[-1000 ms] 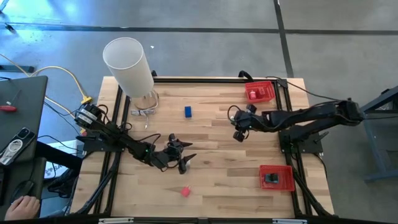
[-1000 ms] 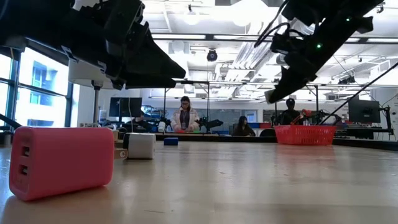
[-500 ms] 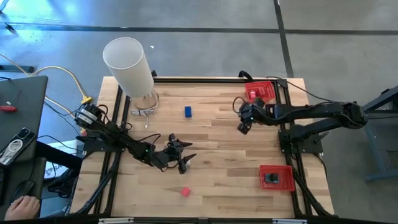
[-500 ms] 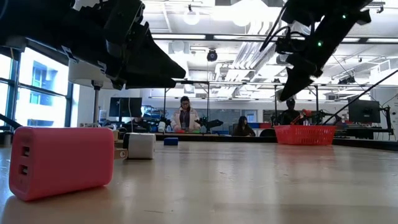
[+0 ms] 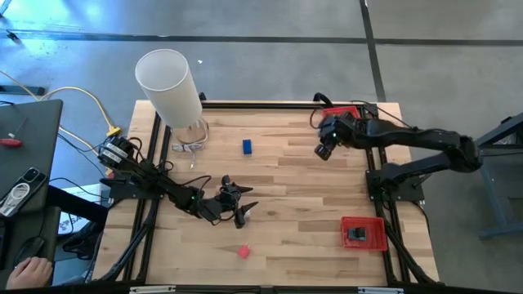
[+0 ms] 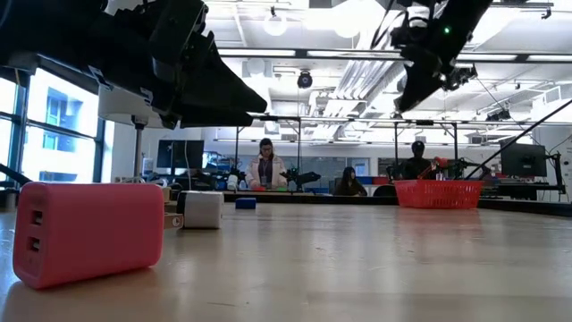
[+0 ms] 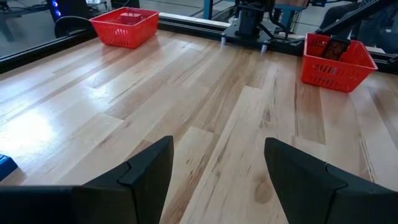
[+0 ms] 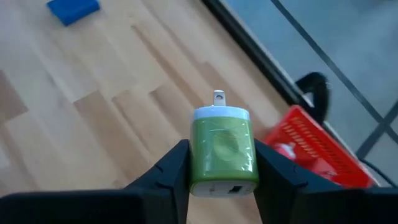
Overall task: Pick & Place Office items
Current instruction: Put the green charger adapter into the top red basket
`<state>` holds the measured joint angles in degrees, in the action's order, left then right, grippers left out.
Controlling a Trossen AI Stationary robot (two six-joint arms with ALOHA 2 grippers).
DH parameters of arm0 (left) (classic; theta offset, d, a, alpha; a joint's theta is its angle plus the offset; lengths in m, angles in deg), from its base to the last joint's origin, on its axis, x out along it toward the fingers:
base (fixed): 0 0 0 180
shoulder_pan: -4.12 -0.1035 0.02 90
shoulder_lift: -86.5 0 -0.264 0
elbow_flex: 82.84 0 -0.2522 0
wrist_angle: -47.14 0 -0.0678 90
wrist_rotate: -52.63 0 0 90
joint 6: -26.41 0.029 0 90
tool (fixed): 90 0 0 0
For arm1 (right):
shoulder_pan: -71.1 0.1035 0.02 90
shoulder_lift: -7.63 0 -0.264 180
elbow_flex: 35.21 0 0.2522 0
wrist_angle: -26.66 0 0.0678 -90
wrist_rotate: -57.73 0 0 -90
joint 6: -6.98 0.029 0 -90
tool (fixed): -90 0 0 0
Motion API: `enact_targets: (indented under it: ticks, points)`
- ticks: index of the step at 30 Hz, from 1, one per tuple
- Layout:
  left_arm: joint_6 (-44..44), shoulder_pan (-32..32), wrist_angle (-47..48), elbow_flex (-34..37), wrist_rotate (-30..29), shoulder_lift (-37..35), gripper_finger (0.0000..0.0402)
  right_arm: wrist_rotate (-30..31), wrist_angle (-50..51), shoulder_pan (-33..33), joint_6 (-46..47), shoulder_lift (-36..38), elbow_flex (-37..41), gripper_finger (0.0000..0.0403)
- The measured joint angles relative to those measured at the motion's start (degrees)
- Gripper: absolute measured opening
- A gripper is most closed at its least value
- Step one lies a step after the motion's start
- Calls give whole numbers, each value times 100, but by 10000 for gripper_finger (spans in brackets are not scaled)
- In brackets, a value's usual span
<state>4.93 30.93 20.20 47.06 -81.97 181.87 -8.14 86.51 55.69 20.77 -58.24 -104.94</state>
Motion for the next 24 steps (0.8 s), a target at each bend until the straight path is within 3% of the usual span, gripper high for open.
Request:
enact_targets:
  ticks: [9, 24]
  points:
    - [0, 0, 0, 0, 0, 0, 245, -75, 543, -717, -162, 0, -649, 121]
    - [2, 0, 2, 0, -15, 0, 245, -1080, 746, -2409, -177, -89, -821, 127]
